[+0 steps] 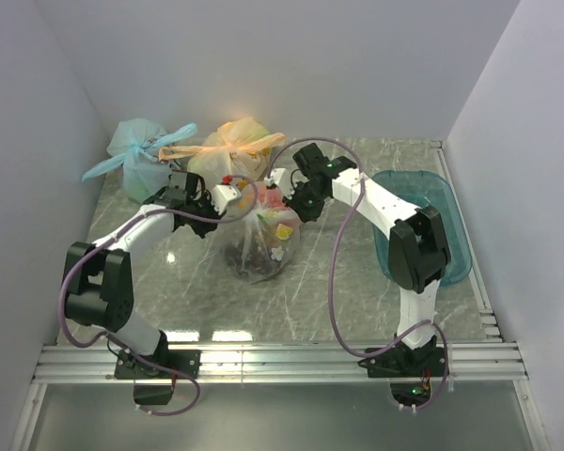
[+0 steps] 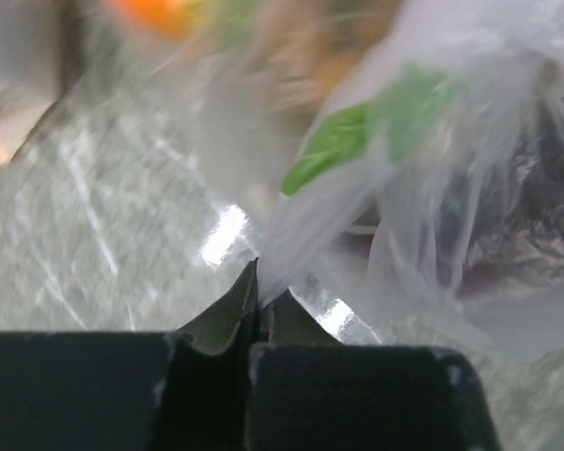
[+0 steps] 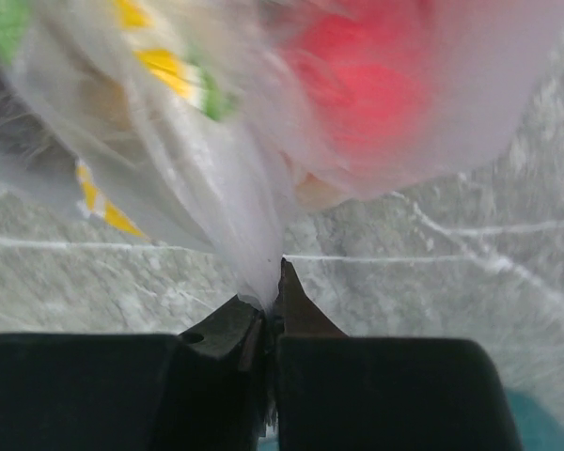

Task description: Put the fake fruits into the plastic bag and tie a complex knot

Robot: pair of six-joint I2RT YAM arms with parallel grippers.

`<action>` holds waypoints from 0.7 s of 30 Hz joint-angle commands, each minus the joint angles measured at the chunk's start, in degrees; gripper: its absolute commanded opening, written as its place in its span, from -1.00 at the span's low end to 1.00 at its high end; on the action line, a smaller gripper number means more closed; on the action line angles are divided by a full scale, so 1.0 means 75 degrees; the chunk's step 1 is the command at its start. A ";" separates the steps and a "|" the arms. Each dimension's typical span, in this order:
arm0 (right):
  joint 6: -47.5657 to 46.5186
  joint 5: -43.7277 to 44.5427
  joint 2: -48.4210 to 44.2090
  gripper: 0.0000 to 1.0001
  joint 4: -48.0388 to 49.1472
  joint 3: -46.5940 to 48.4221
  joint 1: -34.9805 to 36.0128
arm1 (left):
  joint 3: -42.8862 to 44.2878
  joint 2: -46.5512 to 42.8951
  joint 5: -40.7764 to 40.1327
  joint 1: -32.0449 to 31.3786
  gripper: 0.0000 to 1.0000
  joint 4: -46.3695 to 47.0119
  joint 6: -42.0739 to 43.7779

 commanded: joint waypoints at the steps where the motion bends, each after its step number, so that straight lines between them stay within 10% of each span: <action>1: 0.1692 0.0901 -0.0692 -1.00 0.0805 -0.0375 -0.0336 | -0.0044 -0.0587 -0.0573 0.0478 -0.99 0.0317 -0.1930; 9: 0.5571 0.0914 -0.1336 -1.00 0.1345 -0.1276 -0.1470 | -0.0736 -0.1701 -0.2588 0.1052 -0.99 0.0834 -0.7000; 21: 0.6711 0.0890 -0.2531 -1.00 0.1615 -0.2647 -0.3147 | -0.0842 -0.2041 -0.3058 0.3056 -0.99 -0.0081 -0.9153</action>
